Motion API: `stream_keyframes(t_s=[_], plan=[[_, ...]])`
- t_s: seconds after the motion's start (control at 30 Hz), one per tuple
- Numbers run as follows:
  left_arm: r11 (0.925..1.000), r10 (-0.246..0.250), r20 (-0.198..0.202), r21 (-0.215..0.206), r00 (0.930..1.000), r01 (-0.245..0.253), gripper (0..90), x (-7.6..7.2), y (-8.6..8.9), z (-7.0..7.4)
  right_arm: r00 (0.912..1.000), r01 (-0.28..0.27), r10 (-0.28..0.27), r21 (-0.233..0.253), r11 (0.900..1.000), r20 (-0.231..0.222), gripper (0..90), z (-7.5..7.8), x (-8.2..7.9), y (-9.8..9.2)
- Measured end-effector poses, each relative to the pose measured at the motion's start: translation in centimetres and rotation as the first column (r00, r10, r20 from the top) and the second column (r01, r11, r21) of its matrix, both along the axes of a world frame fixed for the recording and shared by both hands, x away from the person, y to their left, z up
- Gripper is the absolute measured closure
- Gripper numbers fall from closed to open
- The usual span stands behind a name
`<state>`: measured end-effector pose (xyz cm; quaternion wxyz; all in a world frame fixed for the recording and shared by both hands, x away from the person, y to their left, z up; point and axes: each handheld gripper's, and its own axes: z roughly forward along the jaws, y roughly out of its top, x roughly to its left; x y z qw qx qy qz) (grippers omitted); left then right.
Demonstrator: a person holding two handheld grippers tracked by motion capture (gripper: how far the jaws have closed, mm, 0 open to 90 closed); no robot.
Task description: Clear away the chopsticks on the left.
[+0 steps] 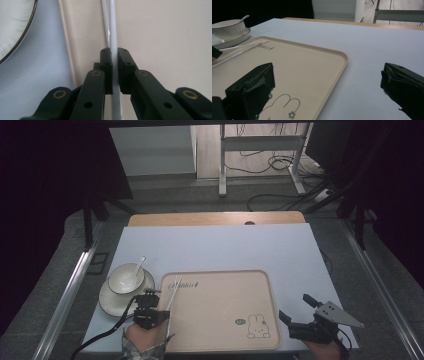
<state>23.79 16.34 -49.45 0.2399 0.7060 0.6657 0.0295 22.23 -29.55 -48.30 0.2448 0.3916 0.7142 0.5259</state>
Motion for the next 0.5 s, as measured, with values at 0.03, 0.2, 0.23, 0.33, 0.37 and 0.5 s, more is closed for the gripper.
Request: stream_keyframes(t_s=[0.03, 0.2, 0.23, 0.33, 0.37, 0.5], plan=[[1.0000, -0.003, 0.000, -0.008, 1.0000, 0.003, 84.7, 0.0, -0.2, 0.1, 1.0000, 0.001, -0.001, 0.001, 1.000, 0.001, 0.0, 0.0, 0.0, 0.0], [0.9992, -0.003, 0.007, -0.040, 1.0000, 0.004, 84.7, 0.4, -1.6, 0.2, 1.0000, 0.000, 0.000, 0.007, 1.000, -0.001, 0.0, 0.1, 0.0, 0.0], [0.9992, -0.004, 0.004, -0.040, 1.0000, 0.004, 84.7, 0.5, -2.0, 0.0, 1.0000, 0.000, 0.000, 0.007, 1.000, 0.000, 0.0, 0.1, 0.0, 0.0], [0.9993, -0.015, 0.002, -0.034, 0.9999, 0.015, 84.6, 0.6, -3.3, -0.5, 1.0000, -0.001, 0.001, 0.007, 1.000, 0.002, 0.0, 0.1, 0.0, -0.1], [0.9994, -0.019, 0.002, -0.029, 0.9998, 0.019, 84.7, 0.6, -3.6, -0.7, 1.0000, 0.000, 0.000, 0.009, 1.000, 0.000, 0.0, 0.1, 0.0, -0.2], [0.9998, -0.020, -0.007, -0.002, 0.9998, 0.020, 84.6, 0.5, -3.9, -1.2, 1.0000, -0.002, 0.002, 0.013, 1.000, -0.002, 0.0, 0.1, 0.0, -0.2]])
